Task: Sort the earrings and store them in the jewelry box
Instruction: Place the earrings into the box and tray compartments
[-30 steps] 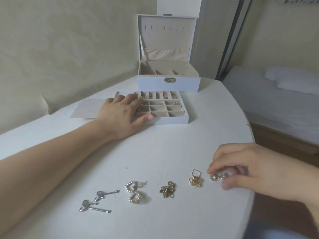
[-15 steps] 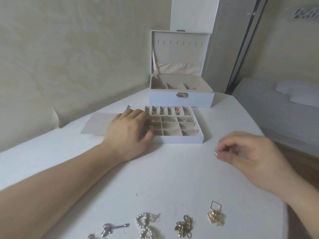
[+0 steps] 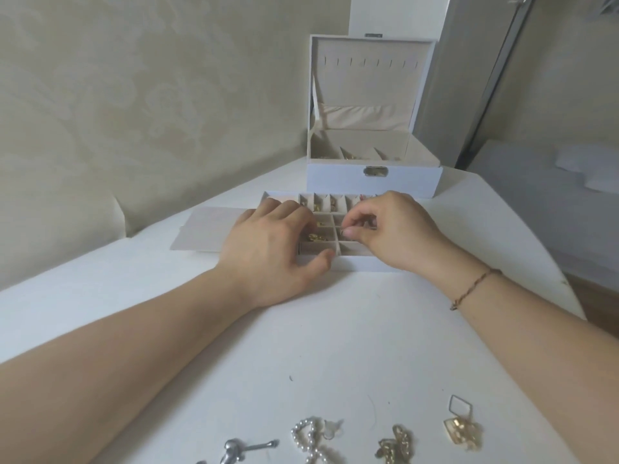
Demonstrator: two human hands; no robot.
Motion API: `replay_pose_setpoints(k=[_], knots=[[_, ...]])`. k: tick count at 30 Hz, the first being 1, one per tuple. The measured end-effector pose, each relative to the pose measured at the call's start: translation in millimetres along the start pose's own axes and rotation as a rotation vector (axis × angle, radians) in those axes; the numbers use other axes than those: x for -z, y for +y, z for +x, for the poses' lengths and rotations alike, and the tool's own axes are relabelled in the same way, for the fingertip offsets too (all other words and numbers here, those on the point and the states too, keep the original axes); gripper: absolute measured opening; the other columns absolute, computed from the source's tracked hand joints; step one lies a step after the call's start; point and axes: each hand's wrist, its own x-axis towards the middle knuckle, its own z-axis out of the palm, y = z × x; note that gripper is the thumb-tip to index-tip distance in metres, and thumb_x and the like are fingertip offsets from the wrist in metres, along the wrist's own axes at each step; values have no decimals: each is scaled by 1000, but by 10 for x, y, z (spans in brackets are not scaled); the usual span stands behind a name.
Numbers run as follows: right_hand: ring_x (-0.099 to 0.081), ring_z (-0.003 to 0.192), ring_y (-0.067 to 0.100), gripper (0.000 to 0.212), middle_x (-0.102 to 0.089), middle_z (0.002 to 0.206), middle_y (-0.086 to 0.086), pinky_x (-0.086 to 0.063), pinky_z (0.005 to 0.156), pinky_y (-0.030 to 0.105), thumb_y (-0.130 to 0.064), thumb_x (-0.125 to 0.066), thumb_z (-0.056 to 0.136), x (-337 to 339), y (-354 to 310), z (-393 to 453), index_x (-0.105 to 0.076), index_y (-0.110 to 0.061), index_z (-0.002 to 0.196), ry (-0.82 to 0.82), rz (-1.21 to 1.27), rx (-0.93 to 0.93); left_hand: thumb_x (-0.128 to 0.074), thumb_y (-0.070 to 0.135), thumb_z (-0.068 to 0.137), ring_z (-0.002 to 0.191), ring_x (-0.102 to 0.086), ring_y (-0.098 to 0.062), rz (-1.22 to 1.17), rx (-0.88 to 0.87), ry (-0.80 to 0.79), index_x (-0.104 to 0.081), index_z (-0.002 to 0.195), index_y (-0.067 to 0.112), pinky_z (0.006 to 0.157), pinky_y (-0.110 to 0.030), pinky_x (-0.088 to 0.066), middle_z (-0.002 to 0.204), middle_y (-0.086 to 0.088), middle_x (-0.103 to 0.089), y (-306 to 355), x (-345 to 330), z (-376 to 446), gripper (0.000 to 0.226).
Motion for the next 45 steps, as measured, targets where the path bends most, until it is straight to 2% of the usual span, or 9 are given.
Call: replay_pose_setpoints(k=[6,9,12,16,22,27,32,40,45], knots=[[-55,89,15,11,-68,83,-17,-50,81,36,-23,-68,87,186,-29,-197,-74,-32,92,43,1,94,-41,67,77,96,-53,-21,4,-1,8,-60,95,24,81,-34,-43,93,10,-60,5,-8,-4,50],[-59,73,4,11,-70,80,-15,-44,68,15,-17,-71,86,532,-112,-460,-74,-27,89,33,274,98,-41,66,77,98,-53,-23,10,-7,7,-60,97,24,82,-35,-45,96,9,-61,7,-3,0,50],[-57,65,0,9,-66,80,-21,-37,59,4,-38,-71,84,858,-145,-929,-74,-35,92,-239,223,177,-40,66,77,101,-53,-24,3,-5,-1,-60,96,24,83,-37,-46,97,8,-61,19,-2,1,51],[-57,90,9,38,-59,111,-23,-40,72,10,-67,-60,73,990,-98,-1363,-58,-58,110,-605,26,201,-39,67,78,100,-52,-24,-3,-5,-1,-61,98,23,83,-37,-46,97,7,-61,13,-4,-8,53],[-51,101,3,35,-44,118,-29,-43,80,15,-56,-70,75,891,-115,-1510,-54,-59,106,-693,-54,266,-37,67,81,99,-53,-25,-1,-12,-6,-61,97,21,83,-37,-45,98,5,-62,-8,-4,-28,55],[-60,89,3,10,-57,98,-21,-42,74,12,-30,-65,85,792,-71,-1511,-68,-34,94,-594,64,281,-37,67,80,100,-52,-24,1,-7,-14,-61,97,21,83,-35,-44,100,6,-63,3,-2,-24,55],[-60,85,0,12,-60,93,-20,-40,72,7,-21,-61,87,693,18,-1468,-68,-30,87,-430,65,298,-36,68,79,101,-52,-24,1,-2,-19,-61,97,22,83,-37,-45,100,6,-62,-3,-1,-21,55],[-62,65,18,18,-68,76,4,-51,65,22,-5,-74,74,764,86,-1187,-73,-23,75,-217,666,47,-38,67,77,97,-52,-22,-5,5,-2,-60,97,23,80,-34,-42,93,9,-59,11,1,-15,53],[-59,60,8,25,-67,65,-5,-49,66,15,4,-69,83,684,92,-490,-69,-20,78,49,568,-64,-37,67,77,97,-52,-22,0,9,-16,-60,99,24,84,-36,-45,92,10,-58,18,24,-12,54]])
